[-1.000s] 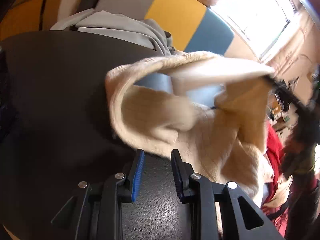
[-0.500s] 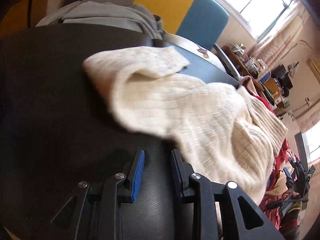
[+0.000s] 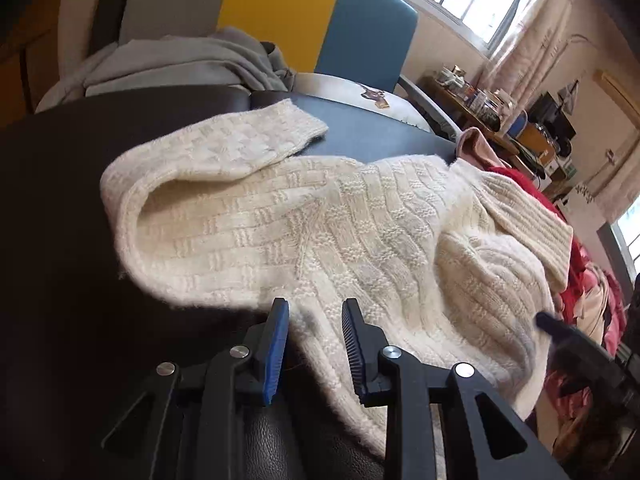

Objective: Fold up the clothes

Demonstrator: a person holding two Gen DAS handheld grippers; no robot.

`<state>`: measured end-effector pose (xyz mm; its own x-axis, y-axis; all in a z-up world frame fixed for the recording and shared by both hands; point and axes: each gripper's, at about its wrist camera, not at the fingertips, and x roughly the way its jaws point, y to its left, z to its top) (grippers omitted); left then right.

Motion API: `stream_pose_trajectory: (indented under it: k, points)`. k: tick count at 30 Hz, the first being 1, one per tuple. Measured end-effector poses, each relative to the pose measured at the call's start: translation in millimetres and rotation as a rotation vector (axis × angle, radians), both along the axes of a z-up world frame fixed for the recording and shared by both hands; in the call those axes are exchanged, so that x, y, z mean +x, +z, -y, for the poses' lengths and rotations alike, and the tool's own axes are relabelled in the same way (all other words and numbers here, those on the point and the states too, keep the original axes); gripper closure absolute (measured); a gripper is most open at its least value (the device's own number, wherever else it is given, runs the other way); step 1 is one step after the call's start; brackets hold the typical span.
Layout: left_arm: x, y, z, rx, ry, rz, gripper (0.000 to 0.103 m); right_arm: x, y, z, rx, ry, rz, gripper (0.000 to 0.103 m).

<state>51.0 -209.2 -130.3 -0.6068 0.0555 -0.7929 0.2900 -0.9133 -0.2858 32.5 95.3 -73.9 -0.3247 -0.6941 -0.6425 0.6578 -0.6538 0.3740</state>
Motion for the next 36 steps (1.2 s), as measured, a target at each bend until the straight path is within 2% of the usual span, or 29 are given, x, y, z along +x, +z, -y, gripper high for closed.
stream_pose_trajectory:
  k: [3, 7, 10, 11, 13, 17, 21, 24, 27, 29, 33, 36]
  points:
    - [-12, -3, -2, 0.004, -0.017, 0.008, 0.076, 16, -30, 14, 0.106, 0.063, 0.023, 0.026]
    - [-29, -15, -7, -0.004, -0.028, 0.049, 0.076, 4, -60, 19, 0.186, 0.083, 0.042, 0.026]
    - [-35, -22, -16, -0.048, -0.041, 0.069, 0.076, 6, -65, 19, 0.185, 0.087, 0.029, 0.016]
    - [-35, -25, -19, -0.064, -0.044, 0.072, 0.076, 7, -65, 19, 0.183, 0.087, 0.025, 0.009]
    - [-35, -30, -22, -0.086, -0.046, 0.076, 0.074, 10, -66, 20, 0.178, 0.088, 0.018, 0.0]
    - [-36, -33, -21, -0.116, -0.064, 0.087, 0.071, 14, -67, 21, 0.155, 0.086, 0.009, 0.0]
    - [-40, -36, 1, -0.053, -0.047, 0.11, 0.07, 17, -61, 22, 0.13, 0.088, 0.013, 0.0]
    - [-53, -37, 25, 0.018, -0.028, 0.133, 0.072, 24, -63, 29, 0.147, 0.109, -0.04, 0.0]
    - [-53, -27, 37, 0.017, 0.033, 0.125, 0.073, 28, -66, 39, 0.144, 0.12, -0.081, 0.0]
    - [-35, -14, 38, -0.004, 0.091, 0.077, 0.072, 30, -67, 40, 0.126, 0.109, -0.091, 0.0]
    - [16, -11, 37, 0.185, 0.11, -0.009, 0.07, 26, -67, 25, 0.023, 0.093, -0.049, 0.0]
    - [56, -17, 30, 0.251, 0.118, -0.018, 0.069, 14, -63, 4, -0.101, 0.076, 0.056, 0.0]
